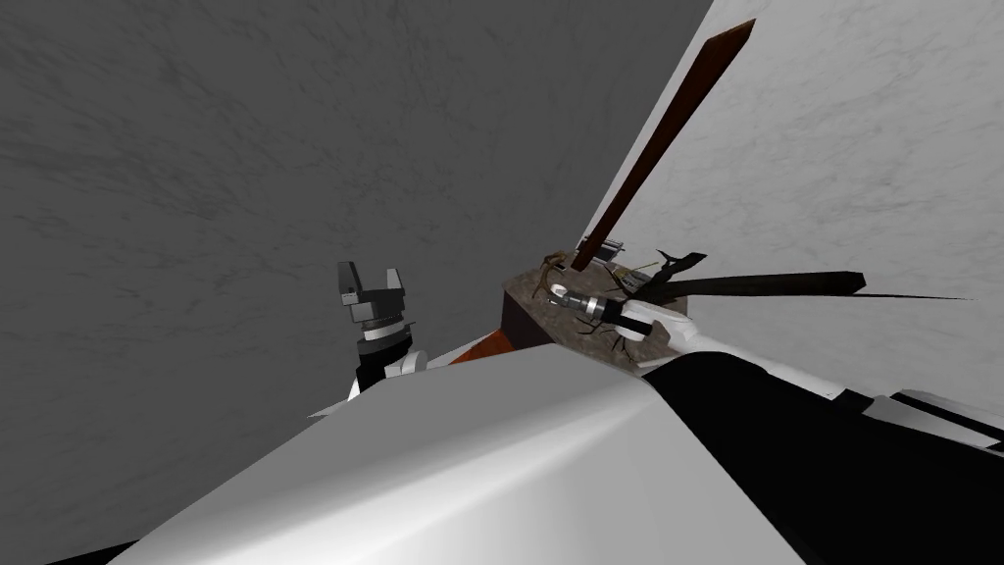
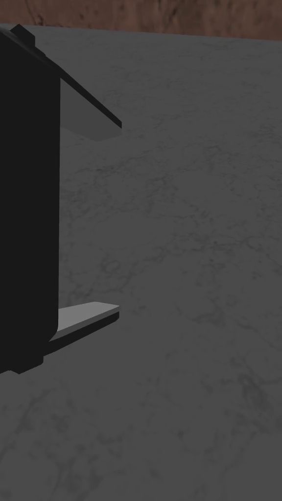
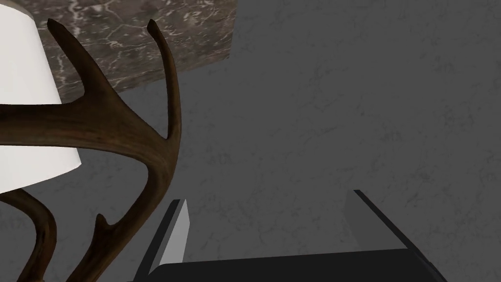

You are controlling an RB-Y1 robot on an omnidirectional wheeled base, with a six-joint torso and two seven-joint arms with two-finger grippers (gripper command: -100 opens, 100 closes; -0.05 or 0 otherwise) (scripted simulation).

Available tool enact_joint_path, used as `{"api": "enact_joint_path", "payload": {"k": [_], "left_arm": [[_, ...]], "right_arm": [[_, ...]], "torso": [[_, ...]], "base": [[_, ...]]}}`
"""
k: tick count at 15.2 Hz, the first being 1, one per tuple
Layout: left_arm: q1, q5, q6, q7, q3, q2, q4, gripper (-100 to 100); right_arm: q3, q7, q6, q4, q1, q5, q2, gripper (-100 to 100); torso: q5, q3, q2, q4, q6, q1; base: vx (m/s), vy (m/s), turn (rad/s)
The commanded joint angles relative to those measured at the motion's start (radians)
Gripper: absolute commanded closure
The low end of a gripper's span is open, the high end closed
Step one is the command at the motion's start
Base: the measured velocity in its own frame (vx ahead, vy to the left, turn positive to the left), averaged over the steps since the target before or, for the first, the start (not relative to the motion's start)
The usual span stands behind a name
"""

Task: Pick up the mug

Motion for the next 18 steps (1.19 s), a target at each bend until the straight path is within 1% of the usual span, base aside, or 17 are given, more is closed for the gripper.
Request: {"api": "enact_joint_path", "payload": {"k": [1, 3, 4, 5, 7, 8, 10, 11, 12, 14, 15, 17, 18], "left_arm": [[0.0, 0.0, 0.0, 0.0, 0.0, 0.0, 0.0, 0], [0.0, 0.0, 0.0, 0.0, 0.0, 0.0, 0.0, 0], [0.0, 0.0, 0.0, 0.0, 0.0, 0.0, 0.0, 0], [0.0, 0.0, 0.0, 0.0, 0.0, 0.0, 0.0, 0], [0.0, 0.0, 0.0, 0.0, 0.0, 0.0, 0.0, 0], [0.0, 0.0, 0.0, 0.0, 0.0, 0.0, 0.0, 0], [0.0, 0.0, 0.0, 0.0, 0.0, 0.0, 0.0, 0], [0.0, 0.0, 0.0, 0.0, 0.0, 0.0, 0.0, 0], [0.0, 0.0, 0.0, 0.0, 0.0, 0.0, 0.0, 0], [0.0, 0.0, 0.0, 0.0, 0.0, 0.0, 0.0, 0], [0.0, 0.0, 0.0, 0.0, 0.0, 0.0, 0.0, 0], [0.0, 0.0, 0.0, 0.0, 0.0, 0.0, 0.0, 0], [0.0, 0.0, 0.0, 0.0, 0.0, 0.0, 0.0, 0]], "right_arm": [[0.004, -0.009, -0.009, 0.027, 0.009, 0.013, -0.05, -100], [0.004, -0.009, -0.009, 0.027, 0.009, 0.013, -0.09, -100], [0.004, -0.009, -0.009, 0.027, 0.009, 0.013, -0.091, -100], [0.008, -0.018, -0.019, 0.051, 0.019, 0.025, -0.127, -100], [0.008, -0.018, -0.019, 0.051, 0.019, 0.025, -0.164, -100], [0.014, -0.027, -0.03, 0.073, 0.03, 0.037, -0.19, -100], [0.014, -0.027, -0.03, 0.073, 0.03, 0.037, -0.234, -100], [0.014, -0.027, -0.03, 0.073, 0.03, 0.037, -0.236, -100], [0.02, -0.036, -0.04, 0.095, 0.042, 0.049, -0.271, -100], [0.02, -0.036, -0.04, 0.095, 0.042, 0.049, -0.305, -100], [0.028, -0.044, -0.051, 0.115, 0.055, 0.061, -0.332, -100], [0.028, -0.044, -0.051, 0.115, 0.055, 0.061, -0.372, -100], [0.037, -0.053, -0.063, 0.132, 0.069, 0.073, -0.396, -100]], "torso": [[0.0, 0.0, 0.0, 0.0, 0.0, 0.0], [0.001, -0.001, -0.001, 0.0, -0.001, 0.0], [0.001, -0.001, -0.001, 0.0, -0.001, -0.001], [0.002, -0.001, -0.001, 0.0, -0.001, 0.0], [0.002, -0.002, -0.003, 0.0, -0.002, -0.001], [0.002, -0.002, -0.003, 0.0, -0.002, -0.002], [0.003, -0.003, -0.006, -0.001, -0.004, -0.002], [0.004, -0.004, -0.006, -0.001, -0.004, -0.002], [0.004, -0.004, -0.007, -0.001, -0.004, -0.002], [0.004, -0.005, -0.009, -0.001, -0.005, -0.002], [0.005, -0.005, -0.009, -0.001, -0.005, -0.002], [0.005, -0.006, -0.011, -0.002, -0.006, -0.003], [0.005, -0.007, -0.011, -0.002, -0.006, -0.003]], "base": [[0.016, -0.006, 0.08], [0.02, -0.007, 0.077], [0.011, -0.006, -0.002], [0.015, -0.005, 0.075], [0.018, -0.011, 0.074], [0.026, -0.011, 0.087], [0.027, -0.012, 0.072], [0.015, -0.008, 0.011], [0.024, -0.007, 0.086], [0.023, -0.01, 0.075], [0.025, -0.012, 0.09], [0.024, -0.011, 0.071], [0.026, -0.009, 0.101]]}}
